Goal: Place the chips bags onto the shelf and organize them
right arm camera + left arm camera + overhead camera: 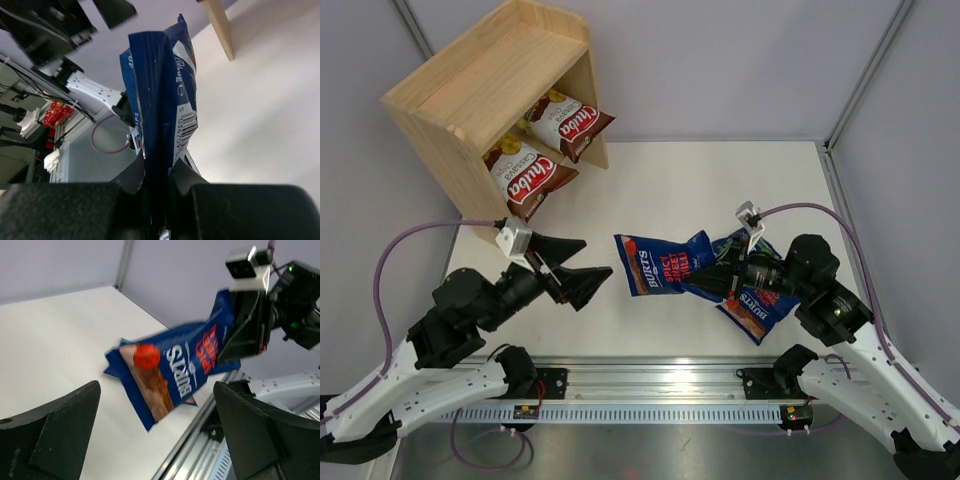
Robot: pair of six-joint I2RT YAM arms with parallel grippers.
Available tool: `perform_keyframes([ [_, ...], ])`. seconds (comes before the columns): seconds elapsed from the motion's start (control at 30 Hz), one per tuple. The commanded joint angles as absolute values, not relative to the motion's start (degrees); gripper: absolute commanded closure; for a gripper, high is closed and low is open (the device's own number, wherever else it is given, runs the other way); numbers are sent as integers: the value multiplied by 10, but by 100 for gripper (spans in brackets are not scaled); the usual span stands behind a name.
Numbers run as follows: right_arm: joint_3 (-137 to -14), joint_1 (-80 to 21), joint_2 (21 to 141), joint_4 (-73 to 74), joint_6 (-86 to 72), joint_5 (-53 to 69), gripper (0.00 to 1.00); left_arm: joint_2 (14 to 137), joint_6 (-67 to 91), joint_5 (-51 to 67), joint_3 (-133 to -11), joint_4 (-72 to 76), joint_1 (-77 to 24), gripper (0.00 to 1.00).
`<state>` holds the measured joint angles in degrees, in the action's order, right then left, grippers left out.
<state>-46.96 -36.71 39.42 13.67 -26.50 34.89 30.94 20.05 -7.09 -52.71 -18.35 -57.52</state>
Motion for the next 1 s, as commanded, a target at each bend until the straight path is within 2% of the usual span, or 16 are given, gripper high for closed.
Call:
perform_keyframes([
  [0.0,-462,-371,362,18,-314,354,100,273,229,22,-455,-102,-576,1],
  [0.1,-456,-370,352,-39,-340,394,100,239,237,82,-417,-65,-576,1],
  [0.27,-451,-371,374,-132,-392,465,100,259,265,191,-397,44,-575,1],
  [0.47,-439,-371,401,-206,-441,503,99,280,288,215,-403,103,-575,2],
  [0.53,-431,-371,406,-242,-465,524,99,278,288,210,-403,105,-576,14],
  [0.57,-428,-371,409,-249,-470,527,98,277,286,200,-404,96,-575,32],
  [0.63,-425,-371,407,-244,-466,533,97,274,276,188,-407,79,-576,54],
  [0.67,-425,-372,403,-236,-459,533,96,273,273,173,-412,57,-576,75],
  [0.73,-426,-371,398,-209,-435,535,95,266,263,160,-416,35,-575,91],
  [0.8,-428,-371,387,-191,-416,539,92,261,251,146,-424,5,-576,100],
  [0.97,-439,-371,356,-114,-359,541,87,244,229,137,-458,-76,-576,100],
])
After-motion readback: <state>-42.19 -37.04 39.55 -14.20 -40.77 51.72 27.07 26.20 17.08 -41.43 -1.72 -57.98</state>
